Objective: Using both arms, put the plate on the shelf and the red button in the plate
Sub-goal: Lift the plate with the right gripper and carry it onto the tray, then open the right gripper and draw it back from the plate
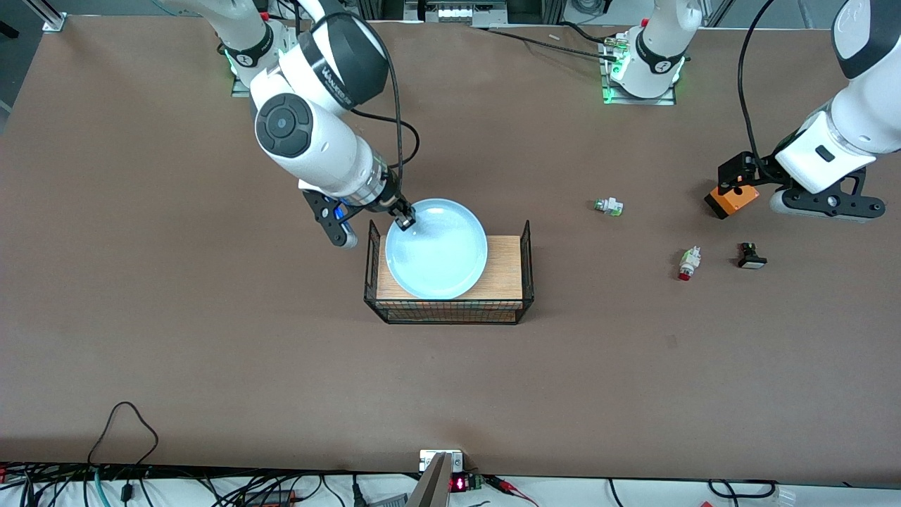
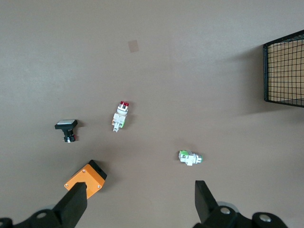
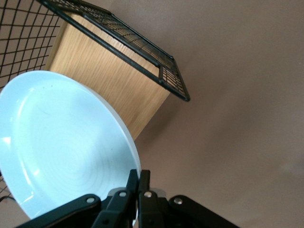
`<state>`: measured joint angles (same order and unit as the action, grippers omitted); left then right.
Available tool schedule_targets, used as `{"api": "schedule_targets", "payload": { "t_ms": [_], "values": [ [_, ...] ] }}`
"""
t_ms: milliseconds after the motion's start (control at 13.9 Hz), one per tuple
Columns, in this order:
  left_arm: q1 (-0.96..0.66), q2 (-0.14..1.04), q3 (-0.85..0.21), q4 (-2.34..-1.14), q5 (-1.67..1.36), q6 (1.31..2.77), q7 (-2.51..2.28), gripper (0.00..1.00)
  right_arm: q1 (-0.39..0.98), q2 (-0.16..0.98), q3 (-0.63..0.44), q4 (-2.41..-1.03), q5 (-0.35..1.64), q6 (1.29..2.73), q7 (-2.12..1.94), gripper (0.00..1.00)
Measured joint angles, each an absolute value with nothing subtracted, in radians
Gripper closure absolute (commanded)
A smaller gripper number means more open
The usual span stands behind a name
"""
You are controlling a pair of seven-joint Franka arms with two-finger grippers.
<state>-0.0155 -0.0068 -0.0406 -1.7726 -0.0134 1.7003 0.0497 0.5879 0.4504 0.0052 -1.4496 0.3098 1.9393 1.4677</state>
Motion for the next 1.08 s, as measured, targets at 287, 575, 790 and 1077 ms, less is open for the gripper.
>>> {"api": "schedule_targets", "payload": {
  "t_ms": [287,575,790,1077],
  "values": [
    [-0.015,-0.007,-0.041,-1.773,-0.013,1.7,0.05,0.0,0.597,0.483,0.007,-1.479,0.307,2.0,1.468,1.0],
    [-0.015,-0.007,-0.041,-1.773,-0.013,1.7,0.05,0.0,0.6,0.496,0.005,-1.494,0.274,2.023,1.447,0.0],
    [-0.015,-0.007,-0.041,-1.773,-0.013,1.7,0.05,0.0,0.594,0.499,-0.004,-1.497,0.266,2.059,1.439,0.0],
    [-0.015,-0.005,-0.041,-1.773,-0.013,1.7,0.05,0.0,0.588,0.474,-0.018,-1.478,0.254,2.075,1.383,0.0]
  ]
}}
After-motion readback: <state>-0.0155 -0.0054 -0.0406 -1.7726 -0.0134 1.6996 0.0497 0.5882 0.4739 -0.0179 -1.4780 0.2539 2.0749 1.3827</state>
